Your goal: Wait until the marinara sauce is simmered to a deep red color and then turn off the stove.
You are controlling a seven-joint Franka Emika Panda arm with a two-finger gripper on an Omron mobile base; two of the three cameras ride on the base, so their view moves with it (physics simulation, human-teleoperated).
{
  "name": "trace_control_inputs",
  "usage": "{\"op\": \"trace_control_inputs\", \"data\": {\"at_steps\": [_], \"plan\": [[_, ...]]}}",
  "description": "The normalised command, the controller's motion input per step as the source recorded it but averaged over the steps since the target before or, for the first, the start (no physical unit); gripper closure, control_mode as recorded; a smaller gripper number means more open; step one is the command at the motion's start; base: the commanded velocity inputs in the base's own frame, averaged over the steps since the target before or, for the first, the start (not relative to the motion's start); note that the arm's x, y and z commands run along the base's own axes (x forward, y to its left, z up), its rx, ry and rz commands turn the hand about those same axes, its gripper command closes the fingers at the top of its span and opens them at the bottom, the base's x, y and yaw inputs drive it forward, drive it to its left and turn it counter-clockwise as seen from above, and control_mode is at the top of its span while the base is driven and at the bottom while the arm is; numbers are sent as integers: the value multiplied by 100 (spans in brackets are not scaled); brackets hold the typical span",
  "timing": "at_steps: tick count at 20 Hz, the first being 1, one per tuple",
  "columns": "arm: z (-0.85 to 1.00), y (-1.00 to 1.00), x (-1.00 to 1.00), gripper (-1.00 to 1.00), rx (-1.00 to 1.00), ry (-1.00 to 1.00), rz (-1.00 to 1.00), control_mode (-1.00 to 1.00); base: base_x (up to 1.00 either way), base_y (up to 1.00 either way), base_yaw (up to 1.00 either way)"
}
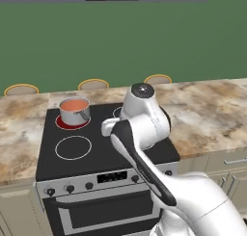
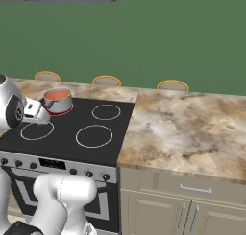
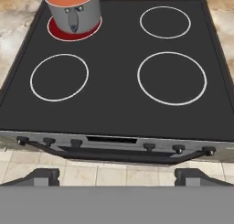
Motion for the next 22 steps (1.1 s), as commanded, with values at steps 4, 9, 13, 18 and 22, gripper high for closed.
{"op": "trace_control_inputs", "data": {"at_steps": [4,9,13,18,22], "plan": [[0,15,-12,-100,0,-12,0,-100,0,0,0],[0,22,-27,-100,0,-15,0,-100,0,0,0],[-4,38,-30,-100,0,-14,0,-100,0,0,0],[-24,36,-46,-100,0,-14,0,-100,0,0,0],[-29,26,-30,-100,0,-13,0,-100,0,0,0]]}}
